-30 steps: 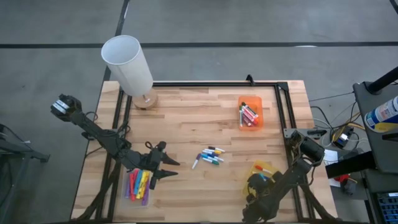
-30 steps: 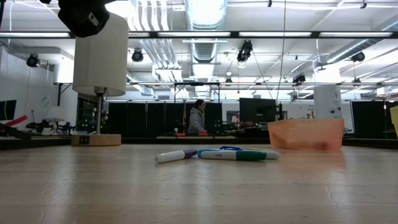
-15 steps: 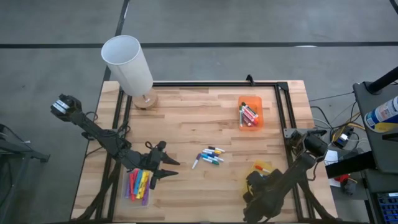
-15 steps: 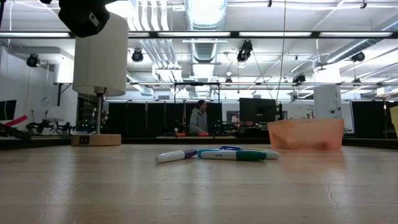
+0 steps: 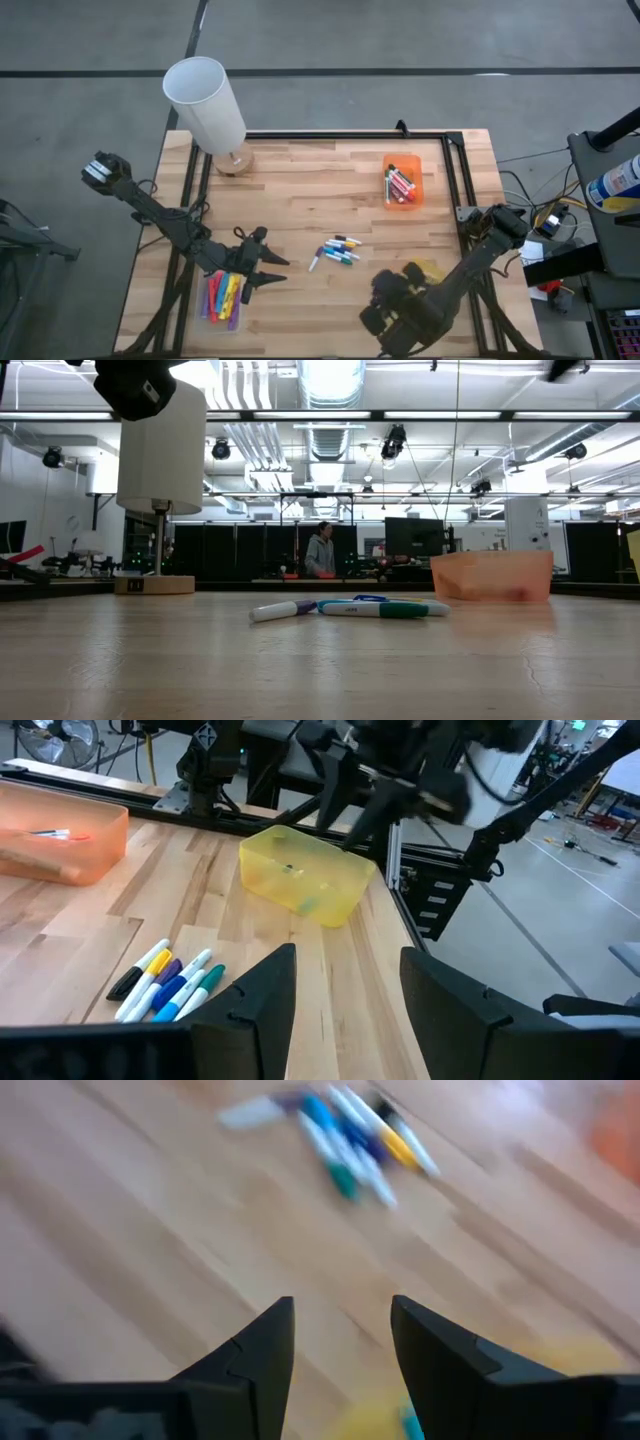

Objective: Pick & Place Markers
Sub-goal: Put the green highlighter pen into the yellow bin

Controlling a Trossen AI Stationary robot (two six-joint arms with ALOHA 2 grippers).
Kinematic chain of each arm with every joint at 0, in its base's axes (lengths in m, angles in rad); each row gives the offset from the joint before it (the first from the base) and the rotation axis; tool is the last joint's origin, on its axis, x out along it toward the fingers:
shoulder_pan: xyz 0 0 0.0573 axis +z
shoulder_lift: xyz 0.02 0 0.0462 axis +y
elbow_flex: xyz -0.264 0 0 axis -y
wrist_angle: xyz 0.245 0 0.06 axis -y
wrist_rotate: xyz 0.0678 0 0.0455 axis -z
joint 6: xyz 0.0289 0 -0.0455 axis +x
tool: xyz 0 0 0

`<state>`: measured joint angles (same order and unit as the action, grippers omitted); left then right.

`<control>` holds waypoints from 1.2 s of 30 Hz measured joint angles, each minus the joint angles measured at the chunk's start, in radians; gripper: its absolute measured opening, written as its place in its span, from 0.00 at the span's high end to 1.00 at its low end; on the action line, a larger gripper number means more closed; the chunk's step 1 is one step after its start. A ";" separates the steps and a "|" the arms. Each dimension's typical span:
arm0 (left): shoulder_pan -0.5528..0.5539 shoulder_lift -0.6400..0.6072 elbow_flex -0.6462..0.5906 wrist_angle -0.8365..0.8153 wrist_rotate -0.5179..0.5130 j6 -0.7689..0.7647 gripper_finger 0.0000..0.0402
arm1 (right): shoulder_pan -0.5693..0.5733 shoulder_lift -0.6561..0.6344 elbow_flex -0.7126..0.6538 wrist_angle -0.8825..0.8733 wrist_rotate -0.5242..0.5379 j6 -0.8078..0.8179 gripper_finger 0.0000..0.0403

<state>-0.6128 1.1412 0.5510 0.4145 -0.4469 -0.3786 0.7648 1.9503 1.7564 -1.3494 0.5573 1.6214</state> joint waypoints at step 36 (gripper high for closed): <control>-0.002 0.000 0.000 -0.058 0.002 0.004 0.57 | -0.339 0.002 -0.433 0.767 -0.200 -0.887 0.77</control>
<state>-0.6144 1.1413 0.5510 0.3568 -0.4445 -0.3751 0.4258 1.9526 1.3230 -0.5827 0.3576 0.7346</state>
